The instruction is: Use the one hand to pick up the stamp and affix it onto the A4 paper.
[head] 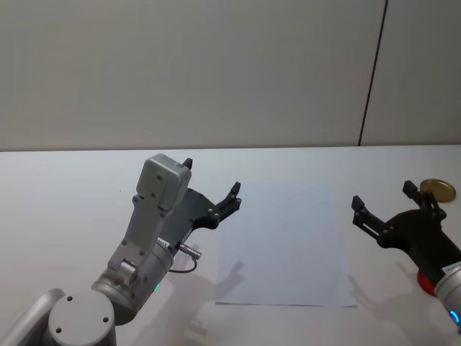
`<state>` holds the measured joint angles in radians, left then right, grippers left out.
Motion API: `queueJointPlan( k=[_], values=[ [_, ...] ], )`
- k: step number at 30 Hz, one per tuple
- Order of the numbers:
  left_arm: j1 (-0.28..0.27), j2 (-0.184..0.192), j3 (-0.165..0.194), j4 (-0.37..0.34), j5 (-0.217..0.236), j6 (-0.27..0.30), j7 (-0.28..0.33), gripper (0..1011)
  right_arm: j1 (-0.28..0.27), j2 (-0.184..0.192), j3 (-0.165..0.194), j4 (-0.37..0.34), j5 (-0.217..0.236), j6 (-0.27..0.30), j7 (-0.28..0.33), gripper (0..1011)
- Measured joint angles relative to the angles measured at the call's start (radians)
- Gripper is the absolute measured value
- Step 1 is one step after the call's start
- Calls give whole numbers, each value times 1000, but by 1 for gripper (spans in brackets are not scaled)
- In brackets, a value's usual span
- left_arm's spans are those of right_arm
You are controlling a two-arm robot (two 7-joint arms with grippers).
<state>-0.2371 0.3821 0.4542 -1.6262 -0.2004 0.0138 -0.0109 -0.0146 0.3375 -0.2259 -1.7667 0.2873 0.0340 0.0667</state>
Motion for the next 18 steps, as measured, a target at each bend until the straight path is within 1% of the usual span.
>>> queueJointPlan(
  k=[18],
  values=[
    [0, 0, 0, 0, 0, 0, 0, 993, 0, 0, 0, 0, 0, 0, 0, 1001]
  ],
)
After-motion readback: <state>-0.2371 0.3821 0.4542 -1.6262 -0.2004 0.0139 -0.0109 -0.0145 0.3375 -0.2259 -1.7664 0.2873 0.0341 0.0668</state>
